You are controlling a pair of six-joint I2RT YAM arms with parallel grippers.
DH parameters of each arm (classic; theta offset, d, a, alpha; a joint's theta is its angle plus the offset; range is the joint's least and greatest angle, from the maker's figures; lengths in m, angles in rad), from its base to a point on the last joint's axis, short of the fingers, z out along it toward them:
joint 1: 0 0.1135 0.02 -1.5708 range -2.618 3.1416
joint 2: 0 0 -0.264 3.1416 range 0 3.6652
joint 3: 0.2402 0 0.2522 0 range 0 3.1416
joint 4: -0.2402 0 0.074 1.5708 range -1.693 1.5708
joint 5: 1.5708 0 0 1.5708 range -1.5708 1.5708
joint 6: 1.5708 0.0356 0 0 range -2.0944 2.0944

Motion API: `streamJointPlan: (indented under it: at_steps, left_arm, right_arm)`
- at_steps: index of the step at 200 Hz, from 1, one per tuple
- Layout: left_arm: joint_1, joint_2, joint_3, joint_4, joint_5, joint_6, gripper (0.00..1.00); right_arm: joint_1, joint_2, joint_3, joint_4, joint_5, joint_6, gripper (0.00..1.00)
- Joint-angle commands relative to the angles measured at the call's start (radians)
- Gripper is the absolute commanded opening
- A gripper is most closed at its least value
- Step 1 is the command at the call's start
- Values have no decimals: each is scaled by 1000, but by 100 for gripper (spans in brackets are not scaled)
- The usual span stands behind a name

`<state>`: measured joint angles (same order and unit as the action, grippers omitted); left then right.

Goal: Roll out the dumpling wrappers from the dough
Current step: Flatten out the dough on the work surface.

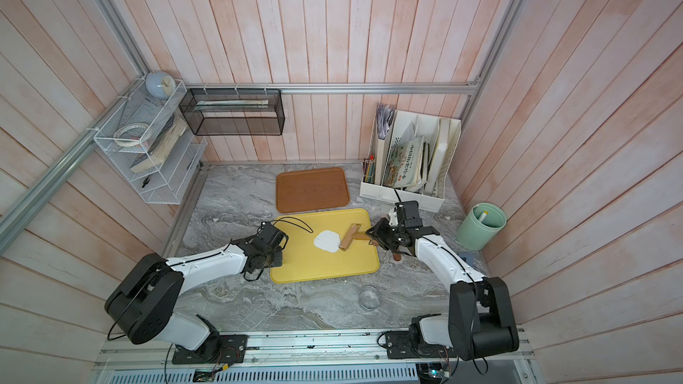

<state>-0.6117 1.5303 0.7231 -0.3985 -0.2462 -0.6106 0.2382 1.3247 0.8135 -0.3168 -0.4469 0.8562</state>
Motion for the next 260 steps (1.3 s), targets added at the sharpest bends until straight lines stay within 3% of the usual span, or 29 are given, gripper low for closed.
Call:
streamJointPlan:
  at_steps: [1, 33, 69, 115, 143, 174, 209, 260]
  left_arm:
    - [-19, 70, -51, -130, 75, 22, 0]
    - [-19, 69, -52, -129, 75, 22, 0]
    - [-19, 70, -51, -129, 75, 22, 0]
    - [-19, 70, -52, -129, 75, 22, 0]
    - [-19, 69, -53, -128, 76, 22, 0]
    - [-19, 70, -51, -129, 76, 21, 0]
    - [-19, 69, -54, -129, 75, 21, 0]
    - [-19, 70, -52, -129, 76, 21, 0]
  right_arm:
    - [121, 2, 157, 18, 47, 17, 0]
    - [214, 106, 146, 156, -39, 33, 0]
    - [228, 199, 100, 203, -46, 16, 0]
    - [159, 265, -32, 78, 93, -54, 0]
    - [142, 305, -98, 101, 139, -55, 0]
    - [219, 366, -62, 194, 72, -30, 0]
    - [227, 415, 18, 187, 43, -31, 0]
    - [234, 299, 186, 284, -167, 9, 0]
